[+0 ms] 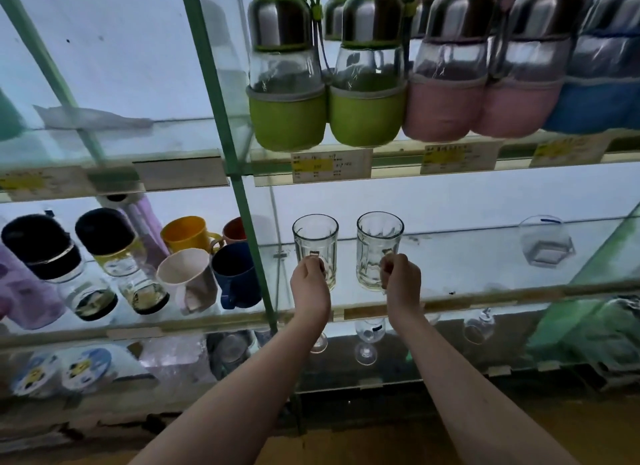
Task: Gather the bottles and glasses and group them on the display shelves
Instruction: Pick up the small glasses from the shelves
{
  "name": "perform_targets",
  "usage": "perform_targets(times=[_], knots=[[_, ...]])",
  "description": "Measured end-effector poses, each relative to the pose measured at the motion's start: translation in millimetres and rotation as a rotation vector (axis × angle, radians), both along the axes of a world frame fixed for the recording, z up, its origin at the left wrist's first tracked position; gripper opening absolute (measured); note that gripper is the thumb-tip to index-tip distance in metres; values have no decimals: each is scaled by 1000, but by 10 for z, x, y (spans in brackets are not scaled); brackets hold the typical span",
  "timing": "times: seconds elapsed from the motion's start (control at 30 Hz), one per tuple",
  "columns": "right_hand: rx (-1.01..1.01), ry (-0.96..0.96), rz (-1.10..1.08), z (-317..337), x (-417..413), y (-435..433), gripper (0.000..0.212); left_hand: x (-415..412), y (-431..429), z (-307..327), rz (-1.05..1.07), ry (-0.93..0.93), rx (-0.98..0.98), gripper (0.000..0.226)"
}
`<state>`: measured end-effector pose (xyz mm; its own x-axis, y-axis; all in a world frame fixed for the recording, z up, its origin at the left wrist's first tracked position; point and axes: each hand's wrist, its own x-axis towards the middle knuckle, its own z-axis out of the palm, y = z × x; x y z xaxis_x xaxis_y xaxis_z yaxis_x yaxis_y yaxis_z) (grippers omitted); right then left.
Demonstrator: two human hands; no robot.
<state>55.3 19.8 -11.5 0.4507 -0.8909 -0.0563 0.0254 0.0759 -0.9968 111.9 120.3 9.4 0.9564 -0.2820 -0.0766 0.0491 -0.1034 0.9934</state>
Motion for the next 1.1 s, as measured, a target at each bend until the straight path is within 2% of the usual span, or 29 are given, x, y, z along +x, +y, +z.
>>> perform_targets(times=[0.2, 0.5, 0.77, 1.1], knots=[[49, -34, 82, -154, 225, -161, 31, 271, -185, -144, 47, 35, -32, 28], [7, -49, 95, -289, 489, -274, 31, 448, -229, -258, 39, -74, -10, 28], [-9, -83, 135, -356, 597, -304, 24, 511, -277, -407, 39, -72, -10, 29], [-8, -89, 209, -348, 683, -342, 26, 668, -335, -455, 7, -29, -33, 25]])
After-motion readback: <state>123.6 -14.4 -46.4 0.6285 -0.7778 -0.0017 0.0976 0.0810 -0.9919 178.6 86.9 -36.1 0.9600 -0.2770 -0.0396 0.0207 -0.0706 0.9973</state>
